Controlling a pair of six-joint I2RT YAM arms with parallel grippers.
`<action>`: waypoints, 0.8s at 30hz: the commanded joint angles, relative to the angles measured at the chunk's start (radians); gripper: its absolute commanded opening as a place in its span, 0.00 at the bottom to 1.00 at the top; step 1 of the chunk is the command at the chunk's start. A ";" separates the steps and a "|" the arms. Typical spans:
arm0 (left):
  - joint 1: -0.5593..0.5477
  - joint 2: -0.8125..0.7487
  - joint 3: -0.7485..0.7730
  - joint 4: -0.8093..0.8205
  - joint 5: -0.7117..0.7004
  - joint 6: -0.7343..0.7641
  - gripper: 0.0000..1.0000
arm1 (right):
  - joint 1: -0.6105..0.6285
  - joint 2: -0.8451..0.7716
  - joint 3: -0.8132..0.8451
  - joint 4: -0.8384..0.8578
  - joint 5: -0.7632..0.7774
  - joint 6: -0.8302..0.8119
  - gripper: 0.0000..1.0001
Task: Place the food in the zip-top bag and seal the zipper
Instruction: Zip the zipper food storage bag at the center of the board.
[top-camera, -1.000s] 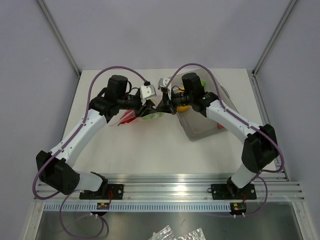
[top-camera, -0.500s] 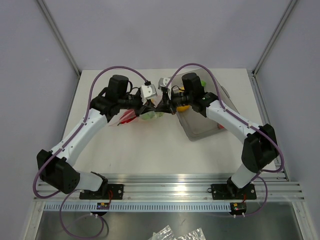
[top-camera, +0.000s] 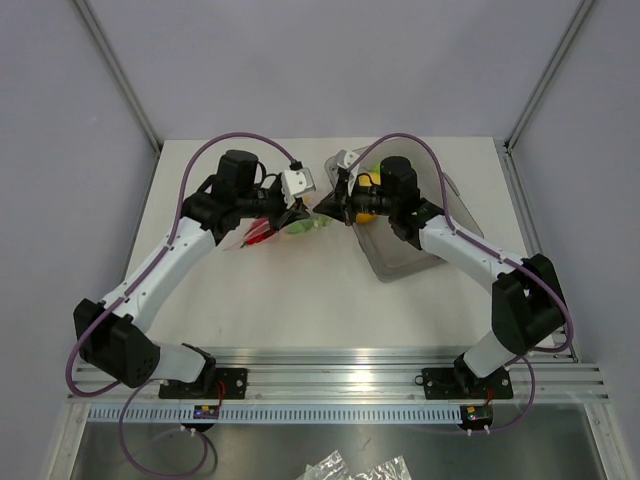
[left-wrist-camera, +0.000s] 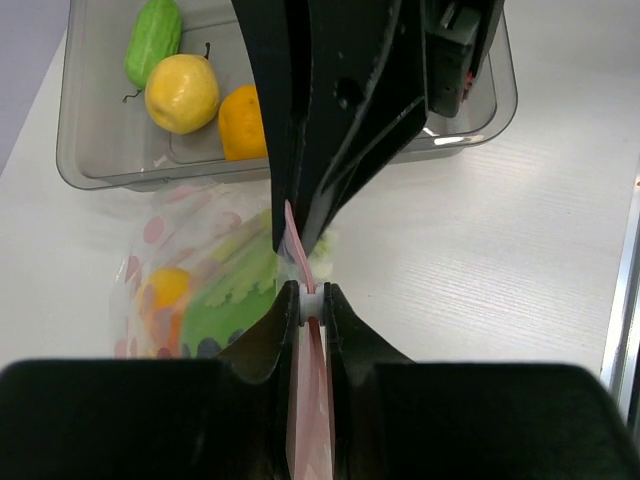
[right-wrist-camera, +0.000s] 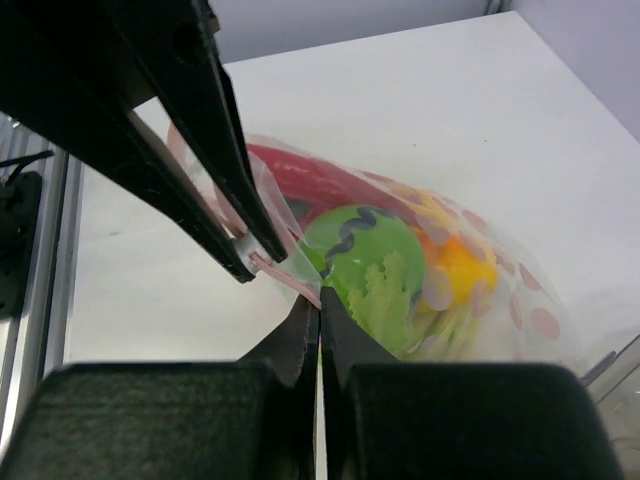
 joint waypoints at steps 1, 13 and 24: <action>-0.002 -0.025 0.011 -0.104 -0.001 0.005 0.00 | -0.044 -0.064 -0.007 0.240 0.124 0.073 0.00; 0.138 -0.143 -0.048 -0.148 -0.028 -0.024 0.00 | -0.080 -0.060 -0.027 0.326 0.263 0.155 0.00; 0.285 -0.295 -0.184 -0.065 -0.180 -0.103 0.00 | -0.100 -0.038 -0.048 0.430 0.342 0.274 0.00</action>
